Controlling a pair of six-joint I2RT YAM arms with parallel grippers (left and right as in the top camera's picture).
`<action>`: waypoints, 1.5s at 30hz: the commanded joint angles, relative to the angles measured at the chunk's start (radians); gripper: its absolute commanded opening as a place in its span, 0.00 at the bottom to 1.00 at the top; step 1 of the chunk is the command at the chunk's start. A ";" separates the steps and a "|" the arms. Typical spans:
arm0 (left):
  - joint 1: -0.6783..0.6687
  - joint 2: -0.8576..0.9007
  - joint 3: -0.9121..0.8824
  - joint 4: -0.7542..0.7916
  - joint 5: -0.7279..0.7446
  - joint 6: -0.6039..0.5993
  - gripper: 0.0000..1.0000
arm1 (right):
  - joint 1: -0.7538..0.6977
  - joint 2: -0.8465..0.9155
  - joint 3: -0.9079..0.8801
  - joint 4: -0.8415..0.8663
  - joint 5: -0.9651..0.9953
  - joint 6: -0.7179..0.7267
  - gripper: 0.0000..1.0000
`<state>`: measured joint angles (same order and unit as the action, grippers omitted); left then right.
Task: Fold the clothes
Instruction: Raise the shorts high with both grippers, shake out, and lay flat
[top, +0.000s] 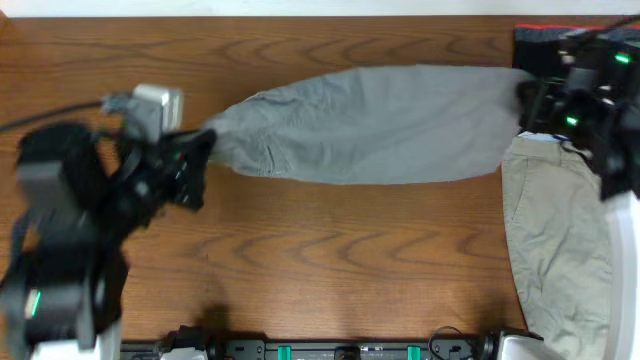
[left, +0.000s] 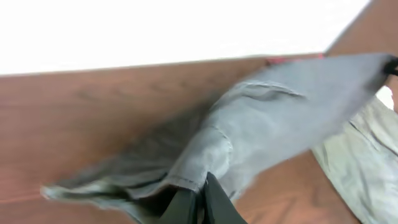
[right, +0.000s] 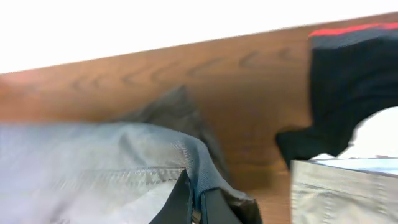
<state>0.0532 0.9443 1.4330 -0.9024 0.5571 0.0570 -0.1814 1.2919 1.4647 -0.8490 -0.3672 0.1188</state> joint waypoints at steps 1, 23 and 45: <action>0.003 -0.089 0.106 -0.024 -0.143 0.010 0.06 | -0.058 -0.096 0.063 -0.016 0.002 0.047 0.01; 0.003 -0.135 0.520 -0.055 -0.361 -0.059 0.06 | -0.079 -0.362 0.177 0.004 -0.006 0.085 0.01; 0.003 -0.096 0.779 -0.169 -0.394 -0.037 0.06 | -0.079 -0.348 0.468 -0.147 -0.015 0.087 0.01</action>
<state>0.0505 0.8047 2.2337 -1.0805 0.2447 0.0017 -0.2493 0.9245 1.9251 -0.9989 -0.4141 0.1944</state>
